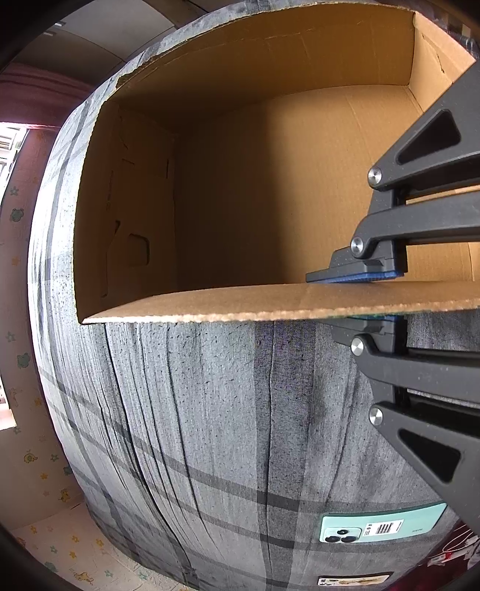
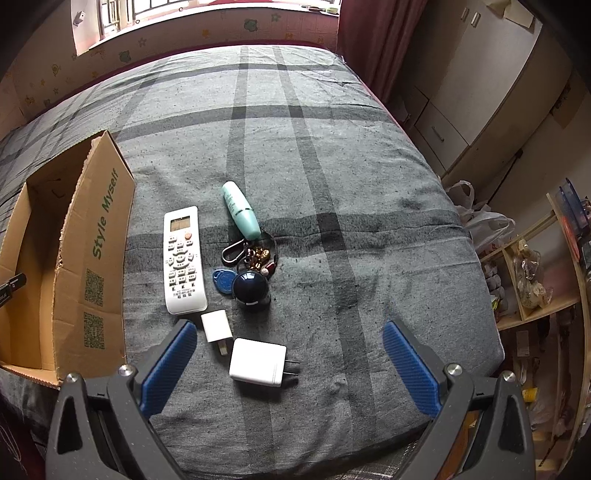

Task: Organize rigid objects
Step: 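Close the right gripper on the large white charger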

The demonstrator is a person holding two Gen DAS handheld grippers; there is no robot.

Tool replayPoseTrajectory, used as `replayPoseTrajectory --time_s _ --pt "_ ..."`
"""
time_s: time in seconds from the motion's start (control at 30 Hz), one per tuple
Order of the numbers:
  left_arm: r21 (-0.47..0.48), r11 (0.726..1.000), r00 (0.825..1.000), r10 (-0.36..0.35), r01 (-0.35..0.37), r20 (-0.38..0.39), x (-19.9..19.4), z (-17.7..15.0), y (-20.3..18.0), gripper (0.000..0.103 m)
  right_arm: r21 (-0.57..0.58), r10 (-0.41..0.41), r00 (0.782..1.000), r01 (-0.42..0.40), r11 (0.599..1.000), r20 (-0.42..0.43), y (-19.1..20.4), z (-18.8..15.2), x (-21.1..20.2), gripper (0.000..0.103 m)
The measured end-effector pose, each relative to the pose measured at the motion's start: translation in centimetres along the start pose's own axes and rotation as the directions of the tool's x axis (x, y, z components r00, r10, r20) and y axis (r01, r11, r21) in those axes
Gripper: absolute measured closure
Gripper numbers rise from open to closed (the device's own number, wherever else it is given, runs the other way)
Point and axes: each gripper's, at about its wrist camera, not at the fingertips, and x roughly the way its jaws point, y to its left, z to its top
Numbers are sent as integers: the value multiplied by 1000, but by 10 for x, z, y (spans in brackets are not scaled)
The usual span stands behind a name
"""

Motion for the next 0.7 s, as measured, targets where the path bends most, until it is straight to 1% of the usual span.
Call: replayPoseTrajectory --time_s 0.13,0.33,0.7 --pt "11 1000 1000 17 -17 3 1 0 -2 90 -15 5 999 -5 1000 -39 2 -13 25 0" --pt "15 1000 1000 23 -23 6 1 0 -1 90 -20 22 994 -24 1000 -103 4 -29 59 0" --pt "9 1000 1000 22 -22 5 1 0 1 90 -9 36 984 -38 999 -172 8 -39 93 3"
